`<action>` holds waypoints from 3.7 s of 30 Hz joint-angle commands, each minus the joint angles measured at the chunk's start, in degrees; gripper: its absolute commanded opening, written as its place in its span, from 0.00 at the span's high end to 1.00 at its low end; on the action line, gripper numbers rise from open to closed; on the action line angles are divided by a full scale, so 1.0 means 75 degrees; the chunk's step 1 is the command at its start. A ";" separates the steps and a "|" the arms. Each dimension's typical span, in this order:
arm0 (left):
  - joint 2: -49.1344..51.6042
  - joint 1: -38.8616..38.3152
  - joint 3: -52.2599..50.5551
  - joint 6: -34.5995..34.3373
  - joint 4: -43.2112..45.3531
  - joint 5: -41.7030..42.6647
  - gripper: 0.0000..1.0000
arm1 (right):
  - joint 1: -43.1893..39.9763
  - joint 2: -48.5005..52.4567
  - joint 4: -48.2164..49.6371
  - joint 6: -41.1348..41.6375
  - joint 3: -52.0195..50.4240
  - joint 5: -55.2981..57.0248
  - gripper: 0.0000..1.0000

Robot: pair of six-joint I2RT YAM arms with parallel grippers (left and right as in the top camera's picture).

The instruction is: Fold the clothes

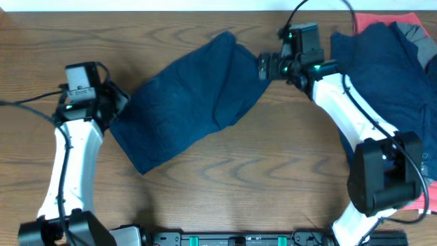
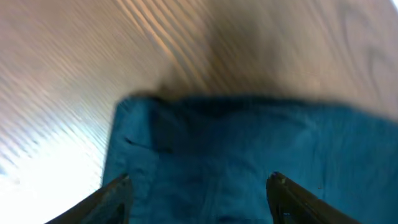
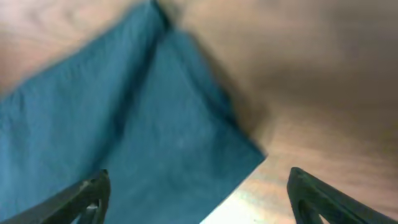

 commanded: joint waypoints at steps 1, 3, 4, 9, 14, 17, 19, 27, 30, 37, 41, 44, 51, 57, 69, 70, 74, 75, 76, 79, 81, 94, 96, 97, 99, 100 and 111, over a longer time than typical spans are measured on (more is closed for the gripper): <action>0.0391 -0.0303 -0.0085 0.0729 -0.0067 0.0210 0.31 | 0.0125 0.0755 -0.0227 -0.0268 -0.0035 -0.0425 0.22; 0.0624 -0.0463 -0.0085 0.0860 -0.0134 0.0210 0.31 | 0.0131 0.1055 -0.0251 -0.0122 -0.0035 -0.0425 0.25; 0.0734 -0.0527 -0.0085 0.0886 -0.0166 0.0210 0.31 | 0.0134 0.1198 -0.0204 -0.0058 -0.0035 -0.0428 0.26; 0.1227 -0.0641 -0.0087 0.0886 -0.0175 0.0204 0.31 | 0.0184 0.1769 0.0857 -0.0044 -0.0035 -0.0702 0.24; 0.1909 -0.0641 -0.0087 0.0886 -0.0058 0.0061 0.31 | 0.0245 0.2197 0.2576 0.0137 -0.0035 -0.1314 0.23; 0.2346 -0.0641 -0.0087 0.0889 -0.0041 0.0003 0.31 | 0.0306 0.2369 0.3130 0.0393 -0.0035 -0.1309 0.26; 0.2608 -0.0641 -0.0087 0.0886 -0.0038 0.0003 0.31 | 0.0347 0.2474 0.3226 0.0396 -0.0035 -0.1239 0.36; 0.2838 -0.0632 -0.0085 0.0889 -0.0067 0.0003 0.31 | 0.0152 0.2282 0.1469 0.0781 -0.0032 -0.0038 0.99; 0.2824 -0.0632 -0.0085 0.0924 -0.0198 0.0009 0.31 | -0.0082 0.1769 -0.0052 0.1160 -0.0032 0.0195 0.99; 0.2439 -0.0632 0.0067 0.1652 -0.1489 0.0306 0.31 | -0.0361 0.0460 -0.3325 0.2133 -0.0032 0.1920 0.97; 0.1644 -0.0632 0.0099 0.2148 -0.1990 0.0554 0.19 | -0.0358 0.0047 -0.3471 0.2098 -0.0032 0.1961 0.25; 0.0915 -0.0615 0.0096 0.2174 -0.2151 0.0551 0.09 | -0.0399 -0.0233 -0.3512 0.1993 -0.0032 0.1961 0.09; 0.0017 -0.0562 0.0076 0.2165 -0.2518 0.0871 0.02 | -0.0417 -0.1448 -0.3719 0.1151 -0.0032 0.1690 0.17; 0.0393 -0.0562 -0.0428 0.2119 -0.2396 0.1408 0.02 | -0.0256 -0.2337 -0.3669 -0.0921 -0.0032 -0.0233 0.18; 0.1964 -0.0460 -0.1338 0.2110 -0.1268 0.2090 0.02 | 0.0096 -0.2387 -0.4106 -0.1081 -0.0035 -0.0449 0.24; 0.2087 -0.0460 -0.1361 0.2110 -0.1239 0.2087 0.00 | 0.0128 -0.2387 -0.4124 -0.1084 -0.0035 -0.0449 0.25; 0.2372 -0.0460 -0.1367 0.2113 -0.1137 0.2090 0.47 | 0.0303 -0.2384 -0.4121 -0.1349 -0.0035 -0.0446 0.39; 0.2372 -0.0460 -0.1364 0.2116 -0.1134 0.2087 0.65 | 0.0341 -0.2384 -0.4097 -0.1381 -0.0035 -0.0414 0.41; 0.2349 -0.0460 -0.1364 0.2113 -0.1139 0.2090 0.88 | 0.0367 -0.2384 -0.4062 -0.1454 -0.0035 -0.0417 0.43; 0.2264 -0.0460 -0.1311 0.2113 -0.1358 0.2090 0.94 | 0.0437 -0.2337 -0.3914 -0.1649 -0.0035 -0.0417 0.53; 0.2180 -0.0460 -0.1169 0.2113 -0.1746 0.2087 0.94 | 0.0472 -0.2247 -0.3844 -0.1649 -0.0035 -0.0420 0.57; 0.0303 -0.0463 0.0947 0.2116 -0.4913 0.2090 0.94 | 0.1638 -0.0140 -0.3351 -0.1708 -0.0035 -0.1644 0.99; 0.0061 -0.0463 0.1364 0.2116 -0.5251 0.2090 0.94 | 0.2101 0.0396 -0.3045 -0.1705 -0.0035 -0.1979 0.99; -0.0017 -0.0463 0.1542 0.2116 -0.5371 0.2092 0.94 | 0.2308 0.0624 -0.2926 -0.1702 -0.0035 -0.2119 0.99; -0.0154 -0.0472 0.1923 0.2119 -0.5534 0.2165 0.94 | 0.2806 0.1142 -0.2570 -0.1699 -0.0035 -0.2591 0.99; -0.0198 -0.0484 0.2046 0.2139 -0.5537 0.2291 0.94 | 0.3025 0.1343 -0.2384 -0.1699 -0.0035 -0.2844 0.99; -0.0230 -0.0533 0.2355 0.2142 -0.5351 0.3139 0.94 | 0.4995 0.2183 0.0289 -0.0950 0.0015 -0.3418 0.99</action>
